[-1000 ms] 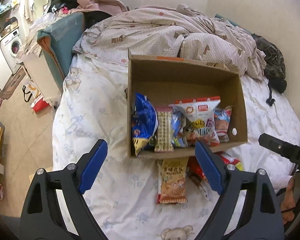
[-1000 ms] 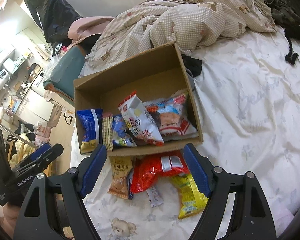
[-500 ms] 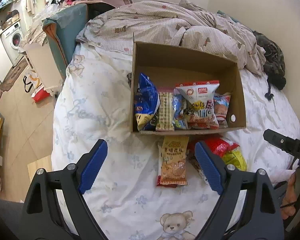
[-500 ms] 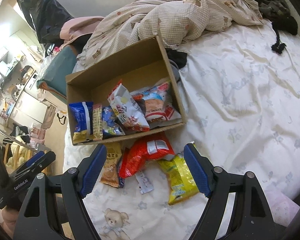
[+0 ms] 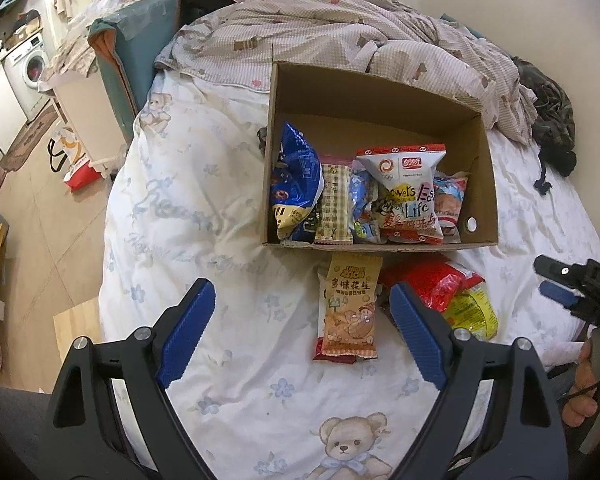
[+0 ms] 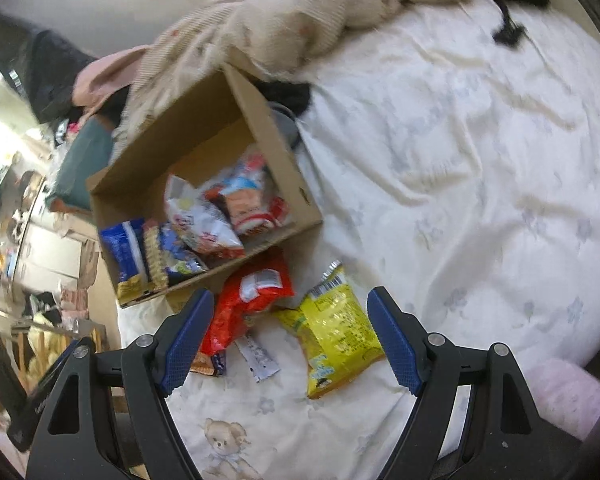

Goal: Organize snacks
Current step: 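Grasp the yellow chip bag with right tool while left tool grasps the Uncle Zaca peanut bag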

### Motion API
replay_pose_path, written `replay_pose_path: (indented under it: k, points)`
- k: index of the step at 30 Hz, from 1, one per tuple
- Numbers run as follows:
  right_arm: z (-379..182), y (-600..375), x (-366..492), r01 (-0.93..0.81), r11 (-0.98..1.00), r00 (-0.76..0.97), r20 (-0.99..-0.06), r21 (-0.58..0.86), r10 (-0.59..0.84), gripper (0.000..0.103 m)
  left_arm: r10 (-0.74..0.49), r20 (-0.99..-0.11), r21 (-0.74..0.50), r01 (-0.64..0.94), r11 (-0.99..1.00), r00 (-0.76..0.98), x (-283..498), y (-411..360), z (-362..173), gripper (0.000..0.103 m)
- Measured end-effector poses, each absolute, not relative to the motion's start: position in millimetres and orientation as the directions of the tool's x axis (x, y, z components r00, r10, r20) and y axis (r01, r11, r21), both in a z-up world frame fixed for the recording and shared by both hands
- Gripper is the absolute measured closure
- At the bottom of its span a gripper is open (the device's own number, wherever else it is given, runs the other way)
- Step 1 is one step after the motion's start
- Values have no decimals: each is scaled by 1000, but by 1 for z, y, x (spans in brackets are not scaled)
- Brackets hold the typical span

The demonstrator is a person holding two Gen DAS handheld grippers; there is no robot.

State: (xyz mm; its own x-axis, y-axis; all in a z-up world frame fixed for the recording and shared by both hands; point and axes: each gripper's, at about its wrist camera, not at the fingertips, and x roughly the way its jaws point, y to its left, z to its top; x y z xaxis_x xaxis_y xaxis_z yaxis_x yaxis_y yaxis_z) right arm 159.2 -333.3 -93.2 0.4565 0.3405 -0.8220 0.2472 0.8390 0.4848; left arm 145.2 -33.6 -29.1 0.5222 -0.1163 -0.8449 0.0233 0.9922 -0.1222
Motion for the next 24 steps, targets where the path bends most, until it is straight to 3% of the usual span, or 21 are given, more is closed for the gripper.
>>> replay_pose_path:
  k: [2,6,10,14,18,20,24]
  points:
    - [-104,-335,162,280,825,423,-834,491,353,21,-114,-849,-121,21,992,515,146,-33,-31,16]
    - [-132,-325,173,306,875,279,-914,374,294,21,-97,-872,-105,9,994,481,150,-32,-41,16]
    - [-166,-290,191,194,947,109,-965,256,239,21,-100,-899,-129,-39,991,427,157,-24,-55,16]
    - [-185,-261,200,55,994,44,-995,93,91,21,-111,-913,-153,-76,985,393,162,-18,-64,16]
    - [-196,-253,200,13,999,22,-999,43,43,22,-100,-918,-143,-85,986,384,164,-15,-68,16]
    - [-194,-252,198,-3,999,31,-999,40,40,37,-104,-921,-148,-90,985,375,165,-15,-70,16]
    - [-184,-256,187,1,997,49,-996,74,74,52,-116,-929,-151,-75,986,352,168,-21,-77,16]
